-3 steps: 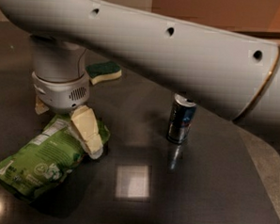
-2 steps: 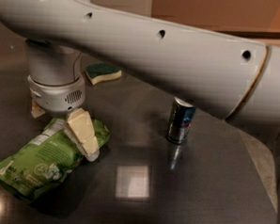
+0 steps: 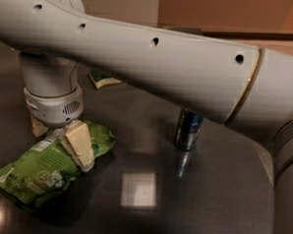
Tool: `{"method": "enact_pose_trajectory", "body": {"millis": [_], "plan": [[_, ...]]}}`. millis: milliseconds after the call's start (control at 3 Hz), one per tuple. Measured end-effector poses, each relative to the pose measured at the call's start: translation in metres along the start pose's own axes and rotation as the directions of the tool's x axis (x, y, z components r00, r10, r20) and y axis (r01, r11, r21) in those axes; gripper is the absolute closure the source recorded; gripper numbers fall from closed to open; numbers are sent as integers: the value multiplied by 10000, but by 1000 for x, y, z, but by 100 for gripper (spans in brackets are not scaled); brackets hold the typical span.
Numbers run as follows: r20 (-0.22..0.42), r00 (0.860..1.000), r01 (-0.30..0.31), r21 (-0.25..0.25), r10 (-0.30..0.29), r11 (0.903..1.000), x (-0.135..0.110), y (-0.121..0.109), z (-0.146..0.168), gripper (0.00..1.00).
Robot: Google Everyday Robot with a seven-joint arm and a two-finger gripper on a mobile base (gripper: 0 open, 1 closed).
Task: Pick green rice chip bag
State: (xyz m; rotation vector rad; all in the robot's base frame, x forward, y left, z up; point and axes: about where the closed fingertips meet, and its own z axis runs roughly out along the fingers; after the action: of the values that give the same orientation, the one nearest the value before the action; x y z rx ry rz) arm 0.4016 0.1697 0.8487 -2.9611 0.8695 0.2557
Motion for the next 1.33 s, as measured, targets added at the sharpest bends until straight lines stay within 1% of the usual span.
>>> {"method": "enact_pose_trajectory", "body": {"millis": [333, 1000, 1333], "plan": [[-44, 10000, 33, -97, -34, 9999, 0, 0, 3, 42], [-172, 9998, -88, -36, 87, 10000, -2, 2, -13, 87], [-259, 9994, -240, 4, 240, 9997, -5, 0, -31, 100]]}}
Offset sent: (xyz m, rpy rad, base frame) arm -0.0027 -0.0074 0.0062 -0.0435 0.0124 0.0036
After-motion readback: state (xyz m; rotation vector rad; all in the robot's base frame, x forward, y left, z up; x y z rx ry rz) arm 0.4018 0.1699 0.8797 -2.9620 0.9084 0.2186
